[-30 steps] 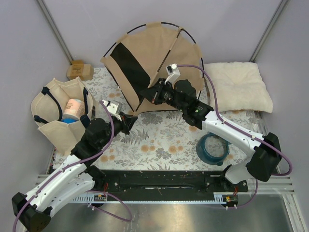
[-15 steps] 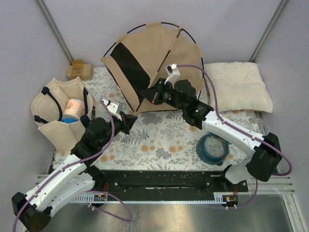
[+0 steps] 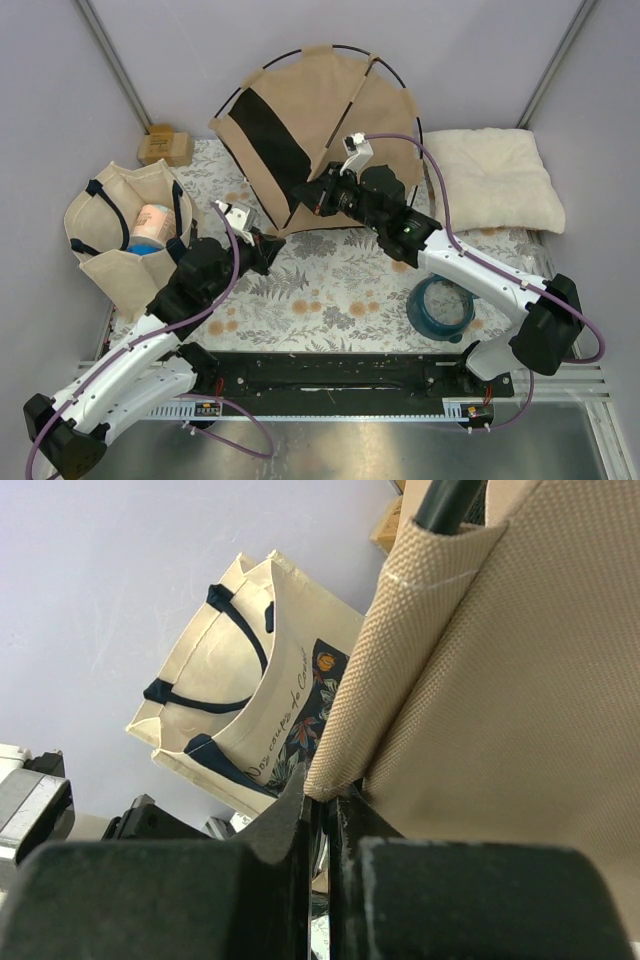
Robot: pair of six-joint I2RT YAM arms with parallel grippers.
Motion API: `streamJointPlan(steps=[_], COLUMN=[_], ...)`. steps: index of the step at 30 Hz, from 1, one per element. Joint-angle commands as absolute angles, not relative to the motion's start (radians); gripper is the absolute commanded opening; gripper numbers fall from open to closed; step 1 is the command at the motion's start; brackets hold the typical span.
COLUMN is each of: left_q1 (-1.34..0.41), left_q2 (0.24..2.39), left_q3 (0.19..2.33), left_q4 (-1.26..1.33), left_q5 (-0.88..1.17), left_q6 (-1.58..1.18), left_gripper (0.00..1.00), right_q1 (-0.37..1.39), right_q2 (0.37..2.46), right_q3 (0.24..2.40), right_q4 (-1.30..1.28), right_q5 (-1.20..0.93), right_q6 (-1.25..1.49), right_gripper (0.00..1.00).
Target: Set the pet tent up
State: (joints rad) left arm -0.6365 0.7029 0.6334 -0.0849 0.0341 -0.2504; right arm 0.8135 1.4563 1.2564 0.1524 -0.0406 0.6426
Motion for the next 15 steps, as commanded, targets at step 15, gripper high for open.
streamJointPlan(steps=[15], left_q1=[-0.641], left_q2=[0.769], left_q3=[0.816], left_q4=[-0.133], left_q5=[0.101], left_q6=[-0.189], left_gripper=[0.0], right_q1=[0.847], right_q2=[1.457], right_q3=[1.221], right_q4=[0.172], right_q5=[-0.031], right_q6=[0.439], right_gripper=[0.0])
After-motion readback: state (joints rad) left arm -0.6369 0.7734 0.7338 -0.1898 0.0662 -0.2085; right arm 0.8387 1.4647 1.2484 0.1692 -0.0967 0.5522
